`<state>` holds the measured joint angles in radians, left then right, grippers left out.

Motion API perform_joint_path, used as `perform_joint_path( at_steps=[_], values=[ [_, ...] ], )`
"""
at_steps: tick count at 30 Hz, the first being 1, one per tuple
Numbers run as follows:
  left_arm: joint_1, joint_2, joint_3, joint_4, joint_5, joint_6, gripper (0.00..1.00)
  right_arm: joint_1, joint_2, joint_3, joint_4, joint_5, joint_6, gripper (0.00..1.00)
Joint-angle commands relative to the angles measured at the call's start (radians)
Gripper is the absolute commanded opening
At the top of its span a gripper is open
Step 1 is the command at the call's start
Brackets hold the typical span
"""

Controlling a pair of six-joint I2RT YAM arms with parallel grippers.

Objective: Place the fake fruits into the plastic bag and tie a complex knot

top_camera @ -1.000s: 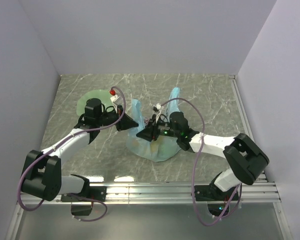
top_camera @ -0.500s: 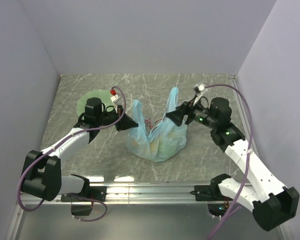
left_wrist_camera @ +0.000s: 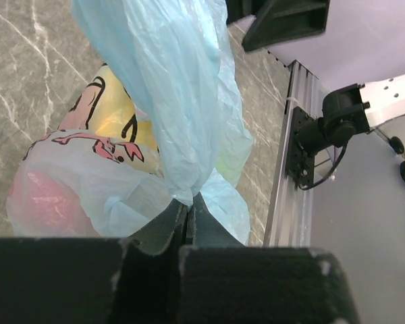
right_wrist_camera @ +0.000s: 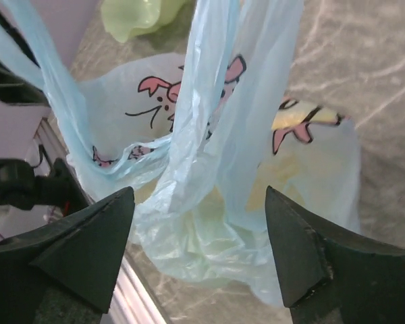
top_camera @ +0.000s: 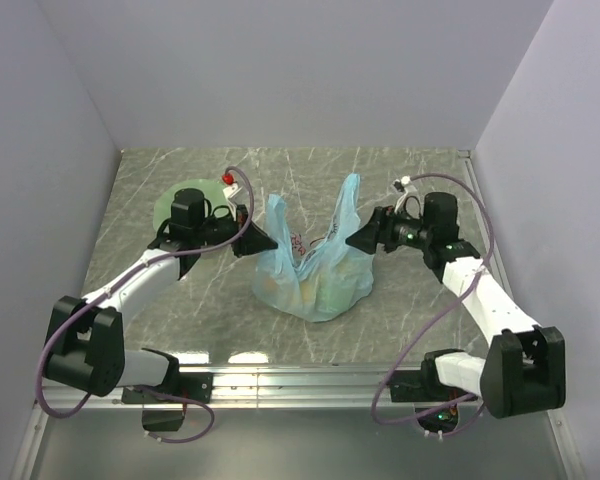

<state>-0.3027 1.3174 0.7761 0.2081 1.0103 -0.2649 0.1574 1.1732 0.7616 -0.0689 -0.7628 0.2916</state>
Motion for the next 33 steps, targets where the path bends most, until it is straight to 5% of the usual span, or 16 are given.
perform_joint_path(
  at_steps=[1, 4, 8, 10, 25, 33],
  values=[
    [-0.006, 0.011, 0.058, -0.01, 0.048, 0.046, 0.01, -0.105, 0.034, 0.053, 0.112, -0.263, -0.153, 0.88],
    [-0.006, 0.02, 0.063, -0.009, 0.065, 0.046, 0.01, -0.16, 0.068, 0.116, -0.018, -0.355, -0.366, 0.91],
    [-0.004, 0.025, 0.077, -0.035, 0.089, 0.072, 0.01, -0.232, 0.192, 0.238, -0.403, -0.461, -0.887, 0.93],
    [-0.004, 0.026, 0.08, -0.049, 0.102, 0.088, 0.01, -0.231, 0.241, 0.26, -0.437, -0.489, -0.942, 0.94],
    [-0.006, 0.054, 0.109, -0.078, 0.119, 0.099, 0.01, -0.049, 0.442, 0.232, 0.029, -0.576, -0.593, 0.96],
    [-0.006, 0.059, 0.114, -0.093, 0.126, 0.107, 0.01, -0.006, 0.513, 0.182, 0.513, -0.535, -0.186, 0.96]
  ],
)
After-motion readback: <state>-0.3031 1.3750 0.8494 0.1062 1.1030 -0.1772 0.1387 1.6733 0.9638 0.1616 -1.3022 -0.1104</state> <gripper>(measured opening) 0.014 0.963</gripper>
